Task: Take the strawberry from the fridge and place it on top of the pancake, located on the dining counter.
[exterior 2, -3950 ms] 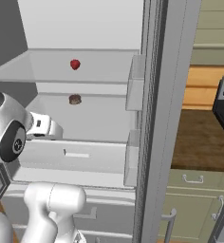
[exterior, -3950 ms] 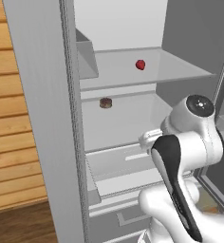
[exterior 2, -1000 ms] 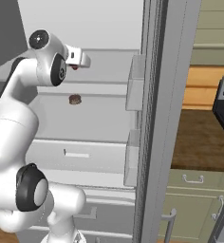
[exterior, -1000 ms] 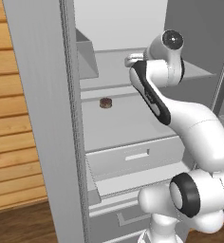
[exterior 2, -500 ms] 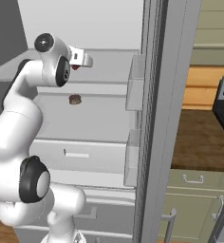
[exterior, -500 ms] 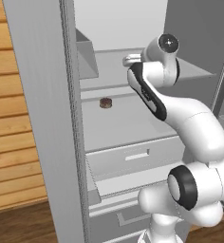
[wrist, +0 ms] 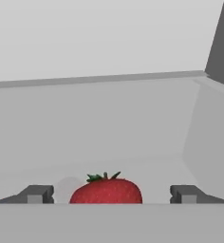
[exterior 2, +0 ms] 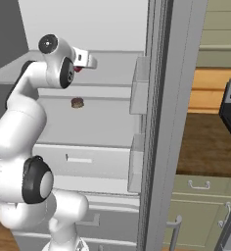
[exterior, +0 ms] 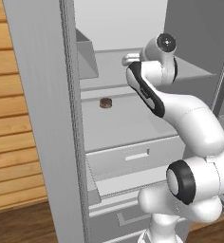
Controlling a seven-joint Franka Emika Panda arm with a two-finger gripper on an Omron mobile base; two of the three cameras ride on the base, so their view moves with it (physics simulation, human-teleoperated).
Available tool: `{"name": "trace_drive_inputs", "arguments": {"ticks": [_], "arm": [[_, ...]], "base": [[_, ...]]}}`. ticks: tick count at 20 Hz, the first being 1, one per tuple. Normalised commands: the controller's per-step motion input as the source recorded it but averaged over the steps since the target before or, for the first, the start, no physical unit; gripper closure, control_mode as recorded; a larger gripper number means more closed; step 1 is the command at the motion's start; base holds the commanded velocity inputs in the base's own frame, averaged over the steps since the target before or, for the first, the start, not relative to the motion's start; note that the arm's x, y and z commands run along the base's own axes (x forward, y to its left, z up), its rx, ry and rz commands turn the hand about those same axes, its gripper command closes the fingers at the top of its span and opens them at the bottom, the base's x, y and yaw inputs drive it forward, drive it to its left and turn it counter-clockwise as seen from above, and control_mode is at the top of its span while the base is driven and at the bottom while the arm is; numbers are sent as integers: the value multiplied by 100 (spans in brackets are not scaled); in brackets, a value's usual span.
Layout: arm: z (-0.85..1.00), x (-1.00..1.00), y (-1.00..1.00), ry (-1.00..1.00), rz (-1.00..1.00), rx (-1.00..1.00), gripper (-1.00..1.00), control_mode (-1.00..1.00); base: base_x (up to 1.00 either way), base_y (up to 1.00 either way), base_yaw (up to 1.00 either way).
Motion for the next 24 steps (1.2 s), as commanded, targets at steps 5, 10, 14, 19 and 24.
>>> {"name": "trace_drive_inputs", "arguments": {"ticks": [5,10,14,19,24], "arm": [[-5,23,0,0,0,0,100,-100],[0,0,0,0,0,0,100,-100],[2,-69,0,6,-7,0,100,-100],[0,-100,-1,10,-7,0,100,-100],[0,-100,0,16,0,0,100,-100]], "base": [[0,0,0],[0,0,0],[0,0,0],[0,0,0],[0,0,0]]}}
